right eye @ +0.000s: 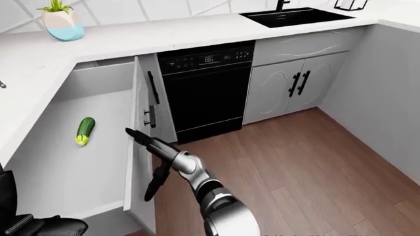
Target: Close the right drawer.
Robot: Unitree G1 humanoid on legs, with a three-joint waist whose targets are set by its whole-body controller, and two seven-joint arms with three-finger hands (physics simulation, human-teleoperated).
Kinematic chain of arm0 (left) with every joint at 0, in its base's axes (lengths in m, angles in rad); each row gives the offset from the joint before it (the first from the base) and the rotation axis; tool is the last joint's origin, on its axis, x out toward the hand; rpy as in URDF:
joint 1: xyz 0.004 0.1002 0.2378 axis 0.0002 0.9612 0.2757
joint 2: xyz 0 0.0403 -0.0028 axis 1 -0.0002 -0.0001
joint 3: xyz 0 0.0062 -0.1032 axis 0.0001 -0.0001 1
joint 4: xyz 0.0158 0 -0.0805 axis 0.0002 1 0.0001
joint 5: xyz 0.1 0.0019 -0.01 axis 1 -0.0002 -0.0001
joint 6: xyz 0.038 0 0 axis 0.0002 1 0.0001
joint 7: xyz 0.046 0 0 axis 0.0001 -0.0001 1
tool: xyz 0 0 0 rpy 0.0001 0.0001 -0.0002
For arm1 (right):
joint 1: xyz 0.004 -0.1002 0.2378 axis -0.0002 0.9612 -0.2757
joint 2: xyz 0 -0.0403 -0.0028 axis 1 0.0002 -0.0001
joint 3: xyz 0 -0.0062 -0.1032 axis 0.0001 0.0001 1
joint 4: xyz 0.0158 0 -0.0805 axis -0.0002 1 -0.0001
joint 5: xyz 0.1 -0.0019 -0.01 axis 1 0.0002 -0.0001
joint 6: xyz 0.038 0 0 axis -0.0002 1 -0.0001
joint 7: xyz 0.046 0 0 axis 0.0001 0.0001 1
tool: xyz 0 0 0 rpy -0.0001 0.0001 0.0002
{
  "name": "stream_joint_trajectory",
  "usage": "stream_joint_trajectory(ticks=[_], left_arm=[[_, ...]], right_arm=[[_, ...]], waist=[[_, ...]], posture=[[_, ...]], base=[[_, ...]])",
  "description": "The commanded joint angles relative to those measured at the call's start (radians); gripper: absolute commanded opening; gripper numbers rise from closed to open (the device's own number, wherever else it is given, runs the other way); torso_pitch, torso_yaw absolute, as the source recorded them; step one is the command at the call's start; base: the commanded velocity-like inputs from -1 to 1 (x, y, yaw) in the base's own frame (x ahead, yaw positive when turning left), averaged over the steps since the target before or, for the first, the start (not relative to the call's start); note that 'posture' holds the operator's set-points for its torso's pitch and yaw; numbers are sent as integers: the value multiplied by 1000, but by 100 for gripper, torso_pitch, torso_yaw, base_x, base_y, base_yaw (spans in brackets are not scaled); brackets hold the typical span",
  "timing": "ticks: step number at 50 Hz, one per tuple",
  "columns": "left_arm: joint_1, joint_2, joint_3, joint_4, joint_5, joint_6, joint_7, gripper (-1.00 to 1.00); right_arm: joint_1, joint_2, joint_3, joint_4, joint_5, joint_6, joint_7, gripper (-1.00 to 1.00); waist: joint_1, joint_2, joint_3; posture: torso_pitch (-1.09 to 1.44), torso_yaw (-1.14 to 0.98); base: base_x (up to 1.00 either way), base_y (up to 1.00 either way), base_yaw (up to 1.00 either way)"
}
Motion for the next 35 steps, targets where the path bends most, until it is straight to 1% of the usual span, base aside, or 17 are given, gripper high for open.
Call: stream_joint_trajectory(ticks=[1, 14, 22, 25, 35], left_arm=[[-5, 3, 3, -29, -2, -15, -1, 100], [-3, -7, 15, -29, -15, -15, -14, 100], [-8, -1, 14, -29, -15, -11, -7, 100], [-10, 0, 14, -29, -18, -8, -4, 100], [-6, 19, 18, -29, -27, -15, 14, 100]], right_arm=[[-16, 49, 49, 5, -56, -49, 124, 100], [-21, 65, 53, 5, -65, -30, 169, 100], [-13, 75, 58, 7, -77, -23, 209, 100], [-14, 84, 63, 8, -88, -20, 209, 100], [-13, 103, 68, 10, -116, -16, 223, 100]], waist=[[14, 6, -12], [7, 11, -13], [6, 13, -15], [6, 14, -16], [9, 28, -20]], posture=[[0, 0], [0, 0], [0, 0], [0, 0], [0, 0]], base=[[0, 0, 0], [0, 0, 0], [0, 0, 0], [0, 0, 0], [0, 0, 0]])
